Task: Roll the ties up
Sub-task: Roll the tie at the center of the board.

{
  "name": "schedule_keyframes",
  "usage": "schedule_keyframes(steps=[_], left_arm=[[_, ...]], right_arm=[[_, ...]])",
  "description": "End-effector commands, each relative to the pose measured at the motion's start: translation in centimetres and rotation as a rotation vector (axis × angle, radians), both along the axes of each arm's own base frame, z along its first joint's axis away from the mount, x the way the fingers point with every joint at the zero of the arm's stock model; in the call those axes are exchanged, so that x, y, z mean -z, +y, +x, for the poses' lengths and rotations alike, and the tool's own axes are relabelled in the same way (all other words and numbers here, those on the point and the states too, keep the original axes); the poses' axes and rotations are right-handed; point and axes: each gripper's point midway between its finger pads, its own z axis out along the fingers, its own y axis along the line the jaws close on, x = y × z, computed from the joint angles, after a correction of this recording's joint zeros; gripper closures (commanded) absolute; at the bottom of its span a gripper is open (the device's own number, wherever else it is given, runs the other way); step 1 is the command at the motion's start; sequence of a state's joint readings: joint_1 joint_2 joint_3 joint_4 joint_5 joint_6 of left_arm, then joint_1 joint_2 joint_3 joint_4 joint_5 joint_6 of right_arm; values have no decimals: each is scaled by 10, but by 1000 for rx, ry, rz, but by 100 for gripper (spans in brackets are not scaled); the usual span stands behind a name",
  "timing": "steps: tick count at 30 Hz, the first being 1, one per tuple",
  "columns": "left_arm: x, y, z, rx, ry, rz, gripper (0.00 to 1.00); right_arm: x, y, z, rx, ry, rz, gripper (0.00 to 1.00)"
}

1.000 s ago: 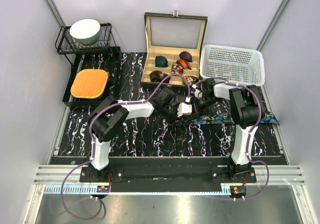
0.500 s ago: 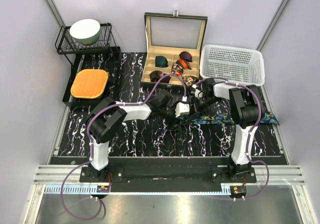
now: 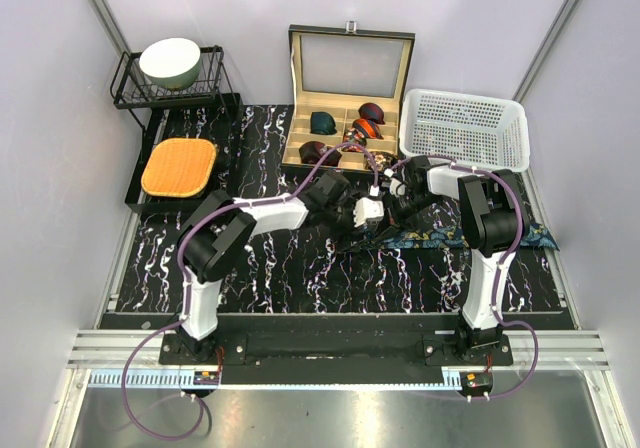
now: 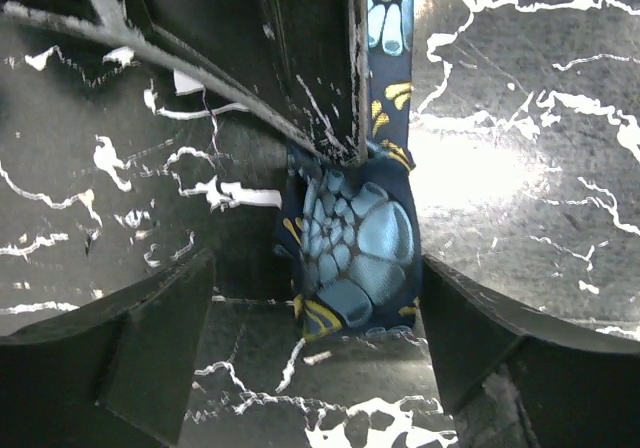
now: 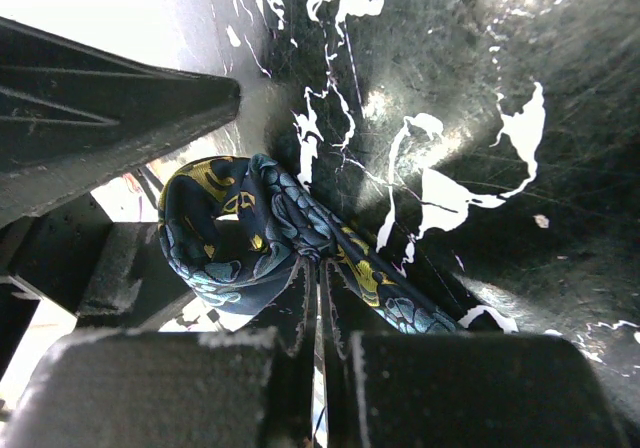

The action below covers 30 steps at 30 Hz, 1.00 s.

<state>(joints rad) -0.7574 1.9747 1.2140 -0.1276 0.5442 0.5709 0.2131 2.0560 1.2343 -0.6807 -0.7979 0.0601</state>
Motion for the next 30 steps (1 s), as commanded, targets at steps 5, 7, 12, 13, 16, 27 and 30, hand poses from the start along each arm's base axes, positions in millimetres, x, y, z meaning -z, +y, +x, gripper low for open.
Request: schedule_keyframes(steps=[5,7,12,13,16,27,30], left_arm=[[11,-17,-17,109,46,51,18],[15,-20,-21,122,51,65,23],[23,-21,-28,166,38,116,37],[27,-18,-31,177,40,129,41],[36,-6,-39,204,48,170,57],[64,29,-58,247,79,274,93],[65,30,-57,214,92,272,83]], right_arm=[[31,-22,5,-28,-56,-155,100],[30,-22,5,-26,-56,-152,100],[28,-19,4,-23,-52,-138,100],[26,-19,5,-22,-55,-136,100],[20,-18,6,-16,-61,-127,100],[-18,-10,19,22,-123,-61,100],[-12,-14,19,22,-127,-81,100]])
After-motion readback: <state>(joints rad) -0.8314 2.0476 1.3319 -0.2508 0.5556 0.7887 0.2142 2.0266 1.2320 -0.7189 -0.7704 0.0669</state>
